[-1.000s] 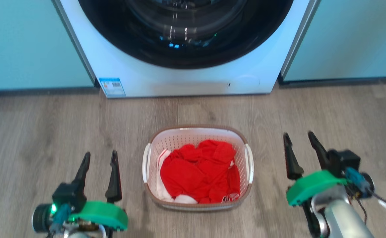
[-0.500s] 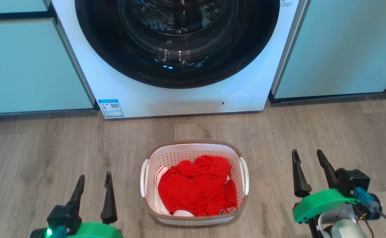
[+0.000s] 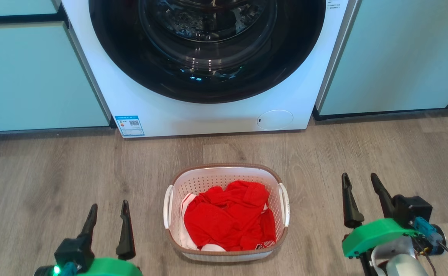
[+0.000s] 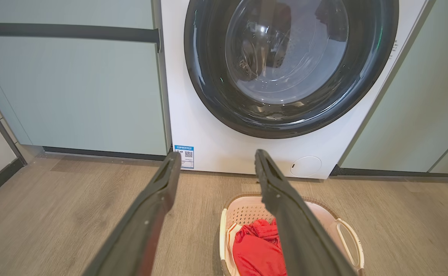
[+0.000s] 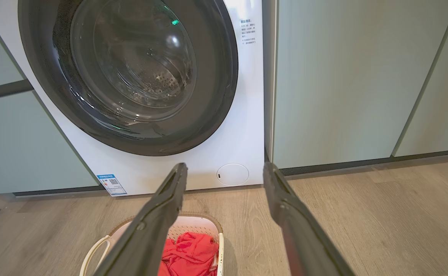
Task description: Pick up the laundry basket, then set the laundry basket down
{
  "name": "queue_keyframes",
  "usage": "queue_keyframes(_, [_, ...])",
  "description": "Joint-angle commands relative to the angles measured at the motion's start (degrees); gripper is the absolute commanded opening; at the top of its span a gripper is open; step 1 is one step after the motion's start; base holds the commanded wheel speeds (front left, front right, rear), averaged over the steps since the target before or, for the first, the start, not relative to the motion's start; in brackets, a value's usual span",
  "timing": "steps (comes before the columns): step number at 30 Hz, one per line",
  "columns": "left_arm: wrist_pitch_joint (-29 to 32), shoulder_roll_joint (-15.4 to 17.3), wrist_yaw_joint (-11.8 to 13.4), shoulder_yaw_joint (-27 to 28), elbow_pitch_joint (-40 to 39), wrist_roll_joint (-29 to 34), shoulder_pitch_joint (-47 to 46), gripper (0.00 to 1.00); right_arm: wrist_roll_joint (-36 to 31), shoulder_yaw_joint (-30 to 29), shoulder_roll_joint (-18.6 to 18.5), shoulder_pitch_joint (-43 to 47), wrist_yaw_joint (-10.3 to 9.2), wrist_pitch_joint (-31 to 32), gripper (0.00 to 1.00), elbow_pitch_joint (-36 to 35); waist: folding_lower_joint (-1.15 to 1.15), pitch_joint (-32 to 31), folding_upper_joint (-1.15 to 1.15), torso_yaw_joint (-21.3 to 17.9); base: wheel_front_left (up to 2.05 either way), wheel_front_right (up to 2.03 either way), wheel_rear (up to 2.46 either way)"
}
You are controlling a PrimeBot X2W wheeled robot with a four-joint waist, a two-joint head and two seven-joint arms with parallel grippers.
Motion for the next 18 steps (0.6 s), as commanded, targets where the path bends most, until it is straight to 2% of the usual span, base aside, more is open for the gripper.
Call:
queue_keyframes(1, [-0.3, -0.3, 0.3, 2.1, -1.4, -0.4, -2.1, 1.0, -0.4, 1.2, -0.4, -1.2, 0.33, -0.7, 1.0, -1.9, 0.01, 0.0, 0.0, 0.0, 0.0, 0.0, 0.0])
queue_keyframes(9, [-0.3, -0.3, 0.2, 2.6, -2.0, -0.4, -2.4, 1.0, -0.4, 1.1, -0.4, -1.4, 0.33, -0.7, 1.0, -1.9, 0.01, 0.0, 0.0, -0.5, 0.0, 0.0, 0.0])
queue_keyframes(10, [-0.3, -0.3, 0.3, 2.7, -2.6, -0.1, -2.6, 0.0, -0.4, 1.1, -0.4, -1.5, 0.33, -0.7, 0.0, -2.0, 0.01, 0.1, 0.0, -0.6, 0.0, 0.0, 0.0])
queue_keyframes(11, [0.0, 0.0, 0.0, 0.3, -0.4, 0.0, 0.0, 0.0, 0.1, 0.0, 0.0, 0.0, 0.0, 0.0, 0.0, 0.2, 0.01, 0.1, 0.0, -0.6, 0.0, 0.0, 0.0])
queue_keyframes(14, [0.0, 0.0, 0.0, -0.1, 2.7, 0.0, 0.5, 0.0, 0.0, 0.0, 0.1, 0.8, 0.0, 0.1, 0.0, 3.2, 0.01, 0.1, 0.0, -0.6, 0.0, 0.0, 0.0])
queue_keyframes(18, [0.5, 0.0, -0.3, 0.1, 3.1, -2.5, 0.2, 0.0, 2.4, -0.1, 0.0, 0.9, 0.01, 0.5, 0.0, 3.3, 0.01, 0.1, 0.0, -0.6, 0.0, 0.0, 0.0])
